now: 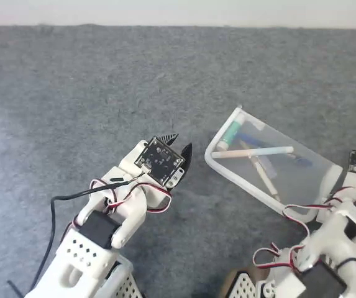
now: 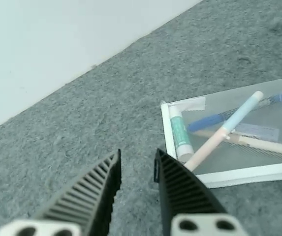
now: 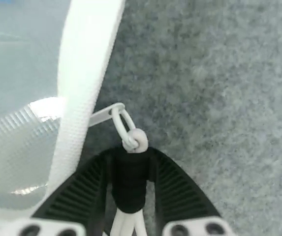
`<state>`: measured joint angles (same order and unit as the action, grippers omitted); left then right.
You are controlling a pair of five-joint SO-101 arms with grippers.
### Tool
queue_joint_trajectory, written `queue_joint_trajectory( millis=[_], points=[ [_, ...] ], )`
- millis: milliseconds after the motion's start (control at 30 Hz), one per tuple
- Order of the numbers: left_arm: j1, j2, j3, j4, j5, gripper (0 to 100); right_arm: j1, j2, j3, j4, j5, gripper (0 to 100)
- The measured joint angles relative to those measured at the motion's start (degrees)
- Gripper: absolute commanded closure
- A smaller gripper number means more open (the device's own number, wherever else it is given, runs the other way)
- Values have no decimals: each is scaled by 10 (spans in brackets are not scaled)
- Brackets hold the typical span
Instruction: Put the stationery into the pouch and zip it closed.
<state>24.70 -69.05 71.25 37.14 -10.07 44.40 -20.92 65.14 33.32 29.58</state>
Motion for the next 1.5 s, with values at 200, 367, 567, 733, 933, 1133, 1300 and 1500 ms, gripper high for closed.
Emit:
queue_joint_trajectory(
  millis=[200, 367, 567, 733, 933, 1133, 1300, 1500],
  points=[
    [0, 0, 0, 0, 0, 895, -12, -67, -9, 91, -1, 991],
    [0, 0, 0, 0, 0, 895, -69, -163, -9, 180, 0, 991],
    [0, 0, 0, 0, 0, 895, -135, -300, -9, 271, -8, 991],
    [0, 0, 0, 0, 0, 895, -188, -415, -9, 332, -9, 991],
    [0, 0, 0, 0, 0, 895, -241, -531, -9, 372, -12, 991],
    [0, 0, 0, 0, 0, 895, -302, -605, -15, 373, -32, 991],
    [0, 0, 0, 0, 0, 899, -341, -641, -21, 373, -33, 991],
    [-27, 0, 0, 0, 34, 897, -350, -652, -76, 373, -47, 991]
  ],
)
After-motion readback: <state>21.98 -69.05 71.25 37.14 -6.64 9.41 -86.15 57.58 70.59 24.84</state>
